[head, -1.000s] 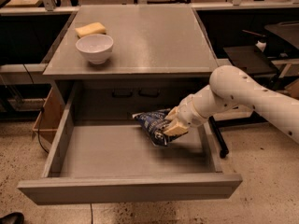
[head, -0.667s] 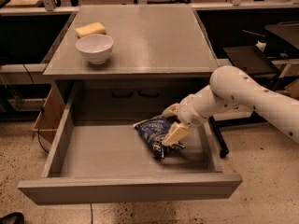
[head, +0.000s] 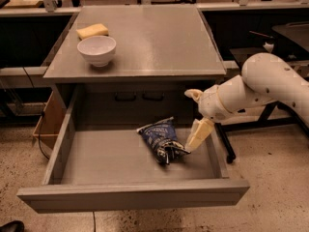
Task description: Place blue chip bag into top drawer
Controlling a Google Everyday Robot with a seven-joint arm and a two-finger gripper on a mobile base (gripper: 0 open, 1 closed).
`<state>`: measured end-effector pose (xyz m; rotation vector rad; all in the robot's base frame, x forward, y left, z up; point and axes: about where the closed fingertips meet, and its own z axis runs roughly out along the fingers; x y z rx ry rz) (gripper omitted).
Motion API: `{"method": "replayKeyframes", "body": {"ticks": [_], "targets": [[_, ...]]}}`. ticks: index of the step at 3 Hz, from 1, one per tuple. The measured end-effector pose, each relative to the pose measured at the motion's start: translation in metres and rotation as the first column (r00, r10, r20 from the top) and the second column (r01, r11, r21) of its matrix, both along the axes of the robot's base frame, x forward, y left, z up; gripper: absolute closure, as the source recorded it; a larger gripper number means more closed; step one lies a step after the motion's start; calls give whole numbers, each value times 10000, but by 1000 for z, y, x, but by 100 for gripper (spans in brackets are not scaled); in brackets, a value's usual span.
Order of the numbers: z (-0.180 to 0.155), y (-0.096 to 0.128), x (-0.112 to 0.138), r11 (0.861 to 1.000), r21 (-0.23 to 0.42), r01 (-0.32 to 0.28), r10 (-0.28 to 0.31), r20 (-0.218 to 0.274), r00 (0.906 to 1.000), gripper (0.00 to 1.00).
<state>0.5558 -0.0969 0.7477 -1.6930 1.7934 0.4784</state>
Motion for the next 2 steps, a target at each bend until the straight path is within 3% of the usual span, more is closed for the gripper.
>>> {"method": "replayKeyframes", "body": {"ticks": [1,2], "targets": [[65,-29,-5,9996,-22,281,-278,899,9956,0],[151,-54,-14,9982,26,591,-583,2190,9740,0]]}}
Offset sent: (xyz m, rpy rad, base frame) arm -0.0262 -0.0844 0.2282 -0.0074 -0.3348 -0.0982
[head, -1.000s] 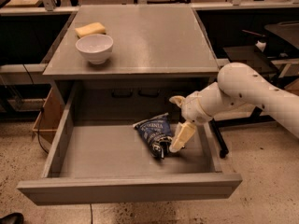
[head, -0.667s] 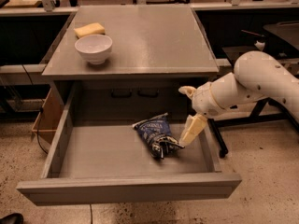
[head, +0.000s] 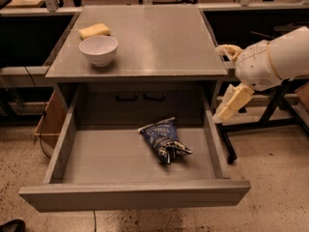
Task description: Place blue chip bag into top drawer
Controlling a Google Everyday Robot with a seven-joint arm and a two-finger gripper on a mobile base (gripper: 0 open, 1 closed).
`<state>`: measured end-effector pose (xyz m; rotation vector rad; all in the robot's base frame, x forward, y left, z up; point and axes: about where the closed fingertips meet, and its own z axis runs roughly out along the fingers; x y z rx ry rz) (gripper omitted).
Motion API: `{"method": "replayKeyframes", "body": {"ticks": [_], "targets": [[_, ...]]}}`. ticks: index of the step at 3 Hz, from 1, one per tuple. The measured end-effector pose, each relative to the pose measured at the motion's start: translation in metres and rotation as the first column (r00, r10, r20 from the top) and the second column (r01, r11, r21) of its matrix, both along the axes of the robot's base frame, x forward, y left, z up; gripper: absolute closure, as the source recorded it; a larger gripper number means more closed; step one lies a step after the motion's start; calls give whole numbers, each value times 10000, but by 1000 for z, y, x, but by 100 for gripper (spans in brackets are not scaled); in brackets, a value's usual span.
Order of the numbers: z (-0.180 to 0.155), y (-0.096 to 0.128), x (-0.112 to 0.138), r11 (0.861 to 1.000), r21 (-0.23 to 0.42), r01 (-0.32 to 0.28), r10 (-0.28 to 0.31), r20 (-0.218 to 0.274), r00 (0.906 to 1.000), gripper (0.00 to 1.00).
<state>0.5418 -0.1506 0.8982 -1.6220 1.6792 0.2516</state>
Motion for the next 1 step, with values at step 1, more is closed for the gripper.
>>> {"method": "replayKeyframes", "body": {"ticks": [1], "targets": [[0,0,0,10000,0,0,0,0,10000,0]]}}
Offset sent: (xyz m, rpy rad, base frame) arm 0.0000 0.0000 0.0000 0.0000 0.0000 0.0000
